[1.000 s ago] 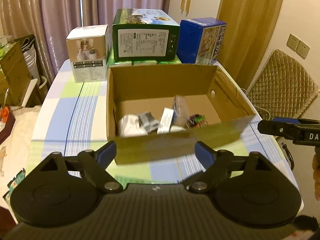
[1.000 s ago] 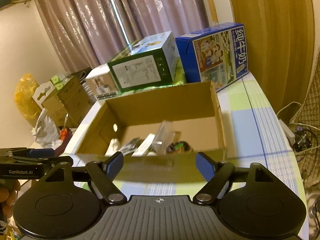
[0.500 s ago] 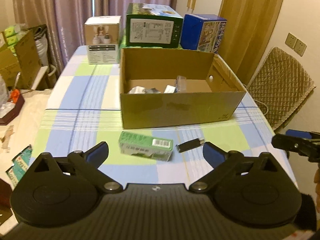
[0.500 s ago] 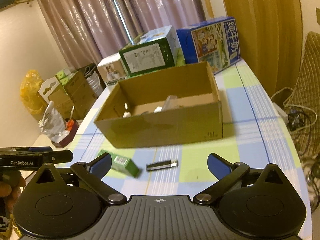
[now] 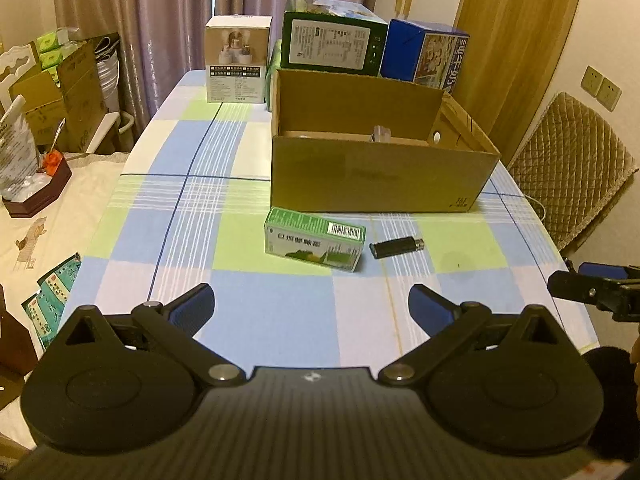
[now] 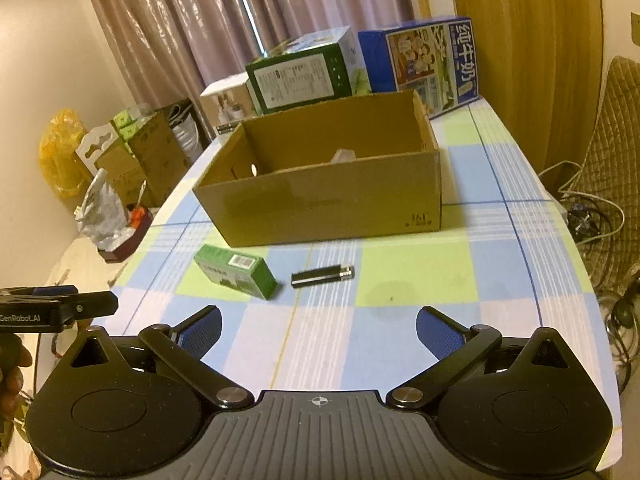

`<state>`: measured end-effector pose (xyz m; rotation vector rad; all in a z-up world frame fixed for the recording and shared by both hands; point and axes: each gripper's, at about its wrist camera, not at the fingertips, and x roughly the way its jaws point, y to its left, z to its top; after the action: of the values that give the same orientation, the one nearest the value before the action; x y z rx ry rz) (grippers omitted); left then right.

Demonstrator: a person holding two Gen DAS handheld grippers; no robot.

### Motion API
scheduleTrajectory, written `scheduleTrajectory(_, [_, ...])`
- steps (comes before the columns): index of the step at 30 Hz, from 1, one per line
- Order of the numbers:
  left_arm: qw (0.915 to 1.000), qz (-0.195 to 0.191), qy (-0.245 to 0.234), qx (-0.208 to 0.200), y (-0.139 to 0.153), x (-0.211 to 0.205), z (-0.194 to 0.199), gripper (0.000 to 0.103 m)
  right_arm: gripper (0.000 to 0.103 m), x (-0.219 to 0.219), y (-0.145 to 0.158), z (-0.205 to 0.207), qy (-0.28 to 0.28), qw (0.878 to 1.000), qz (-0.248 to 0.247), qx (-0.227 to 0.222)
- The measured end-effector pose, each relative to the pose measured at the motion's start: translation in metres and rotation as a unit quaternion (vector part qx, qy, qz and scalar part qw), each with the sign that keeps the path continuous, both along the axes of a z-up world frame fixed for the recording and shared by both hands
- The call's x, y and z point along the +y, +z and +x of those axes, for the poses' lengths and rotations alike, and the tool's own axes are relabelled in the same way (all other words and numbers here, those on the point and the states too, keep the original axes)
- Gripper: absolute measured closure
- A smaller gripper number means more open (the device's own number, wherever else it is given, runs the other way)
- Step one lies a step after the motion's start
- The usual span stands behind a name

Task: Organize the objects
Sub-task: 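Move both open tools back toward the green box and black lighter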

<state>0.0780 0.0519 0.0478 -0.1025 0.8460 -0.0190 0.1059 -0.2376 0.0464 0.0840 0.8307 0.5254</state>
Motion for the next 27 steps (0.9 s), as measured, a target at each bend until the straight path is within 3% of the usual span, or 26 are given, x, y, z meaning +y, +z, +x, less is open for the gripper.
scheduleTrajectory(24, [0.9997, 0.004, 0.001, 0.024, -0.025, 0.005, 0.001, 0.002, 0.002, 0.003, -0.022, 0.0, 0.001, 1.0, -0.006, 0.026])
scheduleTrajectory(27, [0.9995, -0.015, -0.008, 0.028, -0.028, 0.007, 0.006, 0.002, 0.002, 0.005, -0.026, 0.003, 0.0, 0.999, -0.009, 0.031])
